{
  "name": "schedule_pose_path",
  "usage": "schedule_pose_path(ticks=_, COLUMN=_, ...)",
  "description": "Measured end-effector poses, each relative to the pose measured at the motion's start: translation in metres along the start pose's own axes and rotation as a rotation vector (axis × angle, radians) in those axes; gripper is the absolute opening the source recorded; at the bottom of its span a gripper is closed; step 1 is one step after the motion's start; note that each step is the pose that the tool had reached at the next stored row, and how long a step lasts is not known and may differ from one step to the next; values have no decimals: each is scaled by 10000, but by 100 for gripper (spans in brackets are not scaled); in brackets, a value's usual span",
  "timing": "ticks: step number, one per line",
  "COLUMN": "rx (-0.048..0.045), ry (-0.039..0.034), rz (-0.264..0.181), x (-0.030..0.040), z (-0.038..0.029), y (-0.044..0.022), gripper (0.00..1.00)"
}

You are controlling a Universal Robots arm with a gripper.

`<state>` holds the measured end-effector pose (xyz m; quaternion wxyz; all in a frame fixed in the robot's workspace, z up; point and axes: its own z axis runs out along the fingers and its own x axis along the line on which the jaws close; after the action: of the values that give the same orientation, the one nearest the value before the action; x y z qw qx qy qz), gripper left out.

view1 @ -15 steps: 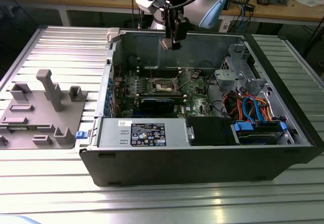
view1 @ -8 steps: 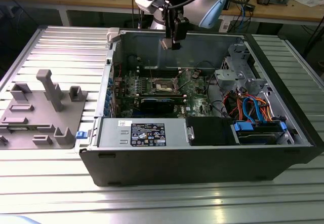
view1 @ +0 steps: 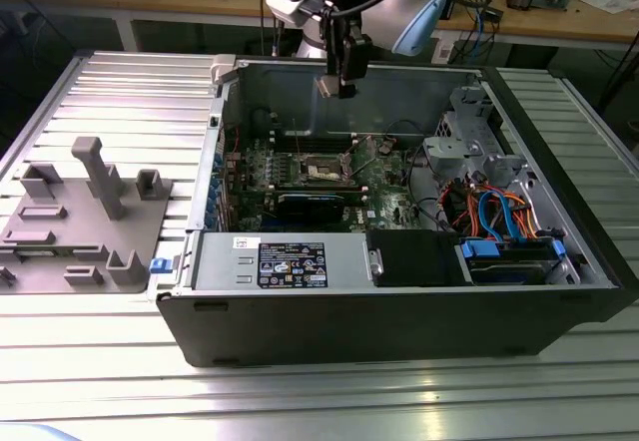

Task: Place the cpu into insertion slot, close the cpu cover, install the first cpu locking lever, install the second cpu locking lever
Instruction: 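Place the cpu into insertion slot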

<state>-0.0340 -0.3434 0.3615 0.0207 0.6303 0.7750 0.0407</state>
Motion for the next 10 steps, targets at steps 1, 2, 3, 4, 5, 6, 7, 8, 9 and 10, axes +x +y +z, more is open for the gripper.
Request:
schedule_pose_path(ticks=1, rx=-2, ry=-6, rz=63, x=0, z=0, y=0, gripper=54)
schedule_pose_path(ticks=2, rx=-3, ry=-15, rz=167, x=0, z=0, y=0, gripper=54)
schedule_pose_path(ticks=3, rx=-6, ry=-29, rz=320, x=0, z=0, y=0, gripper=54)
schedule_pose_path(ticks=4, rx=-10, ry=-47, rz=529, x=0, z=0, y=0, gripper=54)
schedule_pose_path(ticks=5, rx=-13, ry=-62, rz=694, x=0, z=0, y=0, gripper=54)
schedule_pose_path(ticks=6, rx=-17, ry=-79, rz=876, x=0, z=0, y=0, gripper=54)
schedule_pose_path(ticks=7, rx=-18, ry=-85, rz=951, x=0, z=0, y=0, gripper=54)
schedule_pose_path(ticks=8, rx=-20, ry=-90, rz=1010, x=0, z=0, y=0, gripper=54)
schedule_pose_path(ticks=9, rx=-21, ry=-99, rz=1108, x=0, z=1, y=-2, gripper=54)
schedule_pose_path(ticks=10, rx=-22, ry=-108, rz=1218, x=1, z=4, y=-3, gripper=54)
